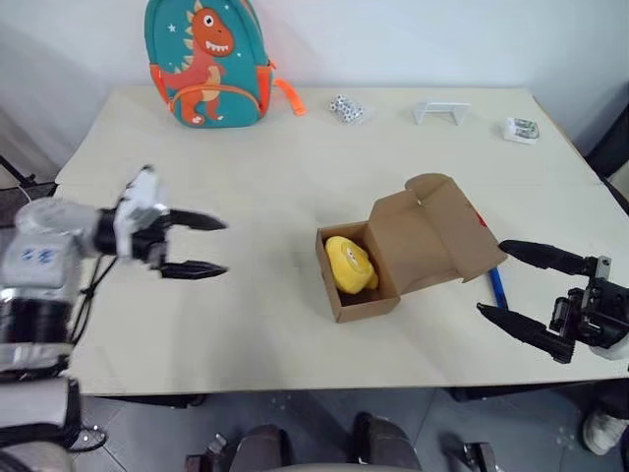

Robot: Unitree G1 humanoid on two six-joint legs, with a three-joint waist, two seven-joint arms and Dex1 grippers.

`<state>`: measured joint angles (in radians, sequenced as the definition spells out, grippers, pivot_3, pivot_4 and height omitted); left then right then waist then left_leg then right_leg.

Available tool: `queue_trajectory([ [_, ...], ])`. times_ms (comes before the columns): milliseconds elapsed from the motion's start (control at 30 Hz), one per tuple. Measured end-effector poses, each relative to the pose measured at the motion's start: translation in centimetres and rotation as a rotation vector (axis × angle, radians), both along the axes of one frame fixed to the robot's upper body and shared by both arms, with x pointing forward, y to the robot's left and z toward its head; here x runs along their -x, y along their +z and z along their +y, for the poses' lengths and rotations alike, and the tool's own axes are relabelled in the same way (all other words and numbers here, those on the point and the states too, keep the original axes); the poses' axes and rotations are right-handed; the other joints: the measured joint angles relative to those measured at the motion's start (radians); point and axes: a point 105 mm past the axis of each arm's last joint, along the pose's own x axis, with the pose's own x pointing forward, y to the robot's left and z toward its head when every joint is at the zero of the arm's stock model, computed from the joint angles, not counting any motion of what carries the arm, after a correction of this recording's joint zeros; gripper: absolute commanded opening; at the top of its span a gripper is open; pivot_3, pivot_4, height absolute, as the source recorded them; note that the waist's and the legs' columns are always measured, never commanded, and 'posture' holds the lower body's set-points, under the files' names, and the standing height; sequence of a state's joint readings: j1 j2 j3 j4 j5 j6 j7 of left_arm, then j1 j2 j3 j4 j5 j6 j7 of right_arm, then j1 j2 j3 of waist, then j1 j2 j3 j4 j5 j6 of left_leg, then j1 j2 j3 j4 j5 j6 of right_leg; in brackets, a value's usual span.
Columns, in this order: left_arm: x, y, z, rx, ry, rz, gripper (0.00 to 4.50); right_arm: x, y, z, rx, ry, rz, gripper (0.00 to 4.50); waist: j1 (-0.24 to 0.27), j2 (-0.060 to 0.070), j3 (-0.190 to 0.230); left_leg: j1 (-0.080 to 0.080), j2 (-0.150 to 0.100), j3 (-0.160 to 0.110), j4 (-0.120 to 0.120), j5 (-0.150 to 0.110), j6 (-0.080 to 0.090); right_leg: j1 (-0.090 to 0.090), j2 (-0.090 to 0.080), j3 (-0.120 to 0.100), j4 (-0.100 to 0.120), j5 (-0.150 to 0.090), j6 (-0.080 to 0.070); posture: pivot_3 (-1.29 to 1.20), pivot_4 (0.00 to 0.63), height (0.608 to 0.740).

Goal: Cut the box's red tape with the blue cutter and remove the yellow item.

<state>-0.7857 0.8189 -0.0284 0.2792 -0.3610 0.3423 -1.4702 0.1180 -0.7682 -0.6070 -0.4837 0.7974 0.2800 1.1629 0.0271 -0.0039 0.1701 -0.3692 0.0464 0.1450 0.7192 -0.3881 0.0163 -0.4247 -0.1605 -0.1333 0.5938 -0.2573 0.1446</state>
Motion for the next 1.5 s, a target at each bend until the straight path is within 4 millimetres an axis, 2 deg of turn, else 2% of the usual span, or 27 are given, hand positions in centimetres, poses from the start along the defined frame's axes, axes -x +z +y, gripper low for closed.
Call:
queue_trajectory([
  [100, -0.6, 1.0, -4.9, -0.074, -0.099, 0.002, 4.46, 0.0, 0.3, 0.9, -0.001, 0.024, -0.018, 4.5, -0.002, 0.0, 0.0, 0.0, 0.0, 0.0, -0.001, 0.0, 0.0, 0.0, 0.0, 0.0, 0.0, 0.0, 0.0, 0.0, 0.15, 0.74],
  [200, -1.0, 1.6, -8.8, -0.12, -0.145, 0.012, 4.46, -0.2, 0.5, 1.4, -0.009, 0.033, -0.023, 4.5, -0.007, 0.0, 0.0, 0.001, 0.0, 0.0, -0.003, 0.0, 0.0, 0.0, 0.001, 0.0, -0.002, 0.0, 0.0, 0.0, 0.15, 0.74],
  [267, -1.0, 1.5, -11.6, -0.161, -0.186, -0.012, 4.46, -0.5, 0.6, 1.9, -0.013, 0.044, -0.03, 4.5, -0.007, 0.0, 0.0, 0.001, 0.0, 0.001, -0.003, 0.0, 0.0, -0.001, 0.001, 0.001, -0.002, 0.0, 0.0, 0.0, 0.15, 0.74],
  [333, -1.1, 0.7, -13.6, -0.206, -0.21, -0.016, 4.46, -0.7, 0.6, 2.3, -0.013, 0.052, -0.03, 4.5, -0.005, 0.0, 0.0, 0.0, 0.0, 0.0, -0.003, 0.0, 0.0, -0.001, 0.001, 0.0, -0.002, 0.0, 0.0, 0.0, 0.15, 0.74],
  [400, -1.1, -0.6, -14.6, -0.26, -0.226, -0.022, 4.46, -0.9, 0.7, 2.5, -0.018, 0.051, -0.032, 4.5, -0.005, 0.0, 0.0, 0.0, 0.0, 0.0, -0.002, 0.0, 0.0, -0.001, 0.001, 0.001, -0.002, 0.0, 0.0, 0.0, 0.15, 0.74],
  [600, -1.6, -3.5, -15.8, -0.421, -0.251, -0.085, 4.46, -1.2, 1.4, 3.2, -0.036, 0.035, -0.054, 4.5, 0.002, 0.0, 0.0, -0.001, 0.0, 0.0, -0.001, 0.0, 0.0, -0.001, 0.001, 0.001, -0.002, 0.0, 0.0, 0.0, 0.15, 0.74],
  [767, -1.9, -4.1, -17.6, -0.437, -0.251, -0.154, 4.46, -0.8, 1.5, 3.6, -0.038, 0.032, -0.055, 4.5, 0.008, 0.0, 0.001, -0.002, 0.0, 0.0, 0.0, -0.001, 0.001, -0.001, 0.001, 0.001, -0.002, 0.0, 0.0, 0.0, 0.15, 0.74],
  [900, -2.0, -4.9, -18.1, -0.472, -0.244, -0.164, 4.46, -0.3, 1.0, 3.9, -0.044, 0.041, -0.021, 4.5, 0.003, 0.0, 0.001, -0.002, 0.0, 0.0, 0.0, -0.001, 0.001, -0.001, 0.001, 0.001, -0.002, 0.0, 0.0, 0.0, 0.15, 0.74],
  [1033, -2.5, -5.4, -17.8, -0.493, -0.231, -0.168, 3.67, 0.0, 0.3, 3.8, -0.033, 0.04, 0.015, 4.5, 0.001, 0.0, 0.001, -0.001, 0.0, 0.0, -0.001, -0.001, 0.001, -0.001, 0.001, 0.001, -0.002, 0.0, 0.0, 0.0, 0.15, 0.74],
  [1267, -2.7, -5.7, -17.9, -0.515, -0.245, -0.202, 1.56, 0.0, 0.3, 3.6, -0.017, 0.047, 0.021, 4.5, 0.0, 0.0, 0.001, -0.001, 0.0, 0.0, 0.0, -0.001, 0.002, -0.001, 0.001, 0.001, -0.002, 0.0, 0.0, 0.0, 0.15, 0.74],
  [1400, -2.6, -5.4, -18.0, -0.485, -0.246, -0.172, 0.54, 0.0, 0.2, 3.3, -0.014, 0.045, 0.026, 4.5, 0.003, 0.0, 0.001, -0.002, 0.0, 0.0, 0.0, -0.001, 0.002, -0.001, 0.001, 0.001, -0.002, 0.0, 0.0, 0.0, 0.15, 0.74],
  [1500, -1.8, -4.2, -18.1, -0.382, -0.253, -0.071, 0.05, -0.3, 0.1, 2.5, -0.022, 0.017, 0.033, 4.5, 0.002, -0.001, 0.001, -0.002, 0.0, 0.0, 0.0, -0.001, 0.002, -0.001, 0.001, 0.001, -0.002, 0.0, 0.0, 0.0, 0.15, 0.74],
])
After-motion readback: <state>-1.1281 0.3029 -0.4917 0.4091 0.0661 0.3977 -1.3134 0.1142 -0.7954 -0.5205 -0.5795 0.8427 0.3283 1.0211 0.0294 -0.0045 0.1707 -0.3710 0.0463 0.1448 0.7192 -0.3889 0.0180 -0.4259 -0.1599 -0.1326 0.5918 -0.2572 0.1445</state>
